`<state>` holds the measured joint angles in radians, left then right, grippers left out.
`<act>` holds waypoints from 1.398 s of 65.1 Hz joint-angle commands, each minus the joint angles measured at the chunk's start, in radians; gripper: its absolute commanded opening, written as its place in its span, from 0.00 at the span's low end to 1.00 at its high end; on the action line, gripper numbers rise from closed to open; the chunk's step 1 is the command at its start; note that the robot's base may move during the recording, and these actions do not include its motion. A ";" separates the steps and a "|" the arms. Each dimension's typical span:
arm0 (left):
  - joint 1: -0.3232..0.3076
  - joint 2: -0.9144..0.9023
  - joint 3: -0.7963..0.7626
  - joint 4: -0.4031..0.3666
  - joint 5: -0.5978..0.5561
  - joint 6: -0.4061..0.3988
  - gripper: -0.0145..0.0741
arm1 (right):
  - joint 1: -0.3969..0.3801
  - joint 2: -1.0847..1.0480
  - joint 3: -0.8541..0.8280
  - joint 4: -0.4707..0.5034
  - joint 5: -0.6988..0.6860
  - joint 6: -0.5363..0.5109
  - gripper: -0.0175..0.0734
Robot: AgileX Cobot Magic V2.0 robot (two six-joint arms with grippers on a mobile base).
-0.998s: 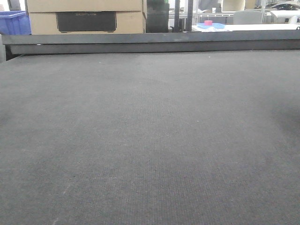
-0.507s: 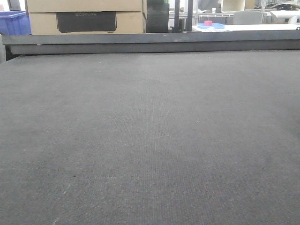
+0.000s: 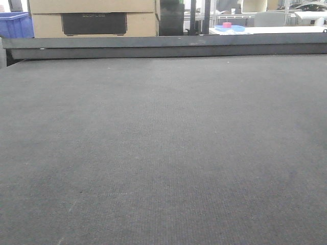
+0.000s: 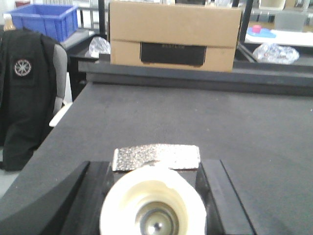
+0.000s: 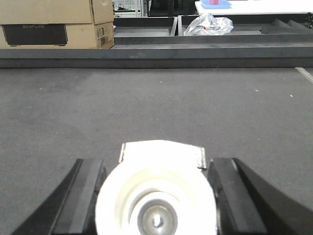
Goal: Place valve from conveyor to right shelf box
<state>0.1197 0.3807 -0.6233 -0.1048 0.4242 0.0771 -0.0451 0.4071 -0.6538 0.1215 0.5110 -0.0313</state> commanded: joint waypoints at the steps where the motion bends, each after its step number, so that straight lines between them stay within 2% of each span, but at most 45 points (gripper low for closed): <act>1: 0.003 -0.018 -0.008 -0.005 -0.050 -0.006 0.04 | -0.001 -0.008 -0.007 -0.008 -0.069 -0.005 0.01; 91: 0.003 -0.020 -0.008 -0.005 -0.054 -0.006 0.04 | -0.001 -0.008 -0.007 -0.008 -0.069 -0.005 0.01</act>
<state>0.1197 0.3680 -0.6233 -0.1048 0.4222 0.0771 -0.0451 0.4064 -0.6538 0.1215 0.5110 -0.0313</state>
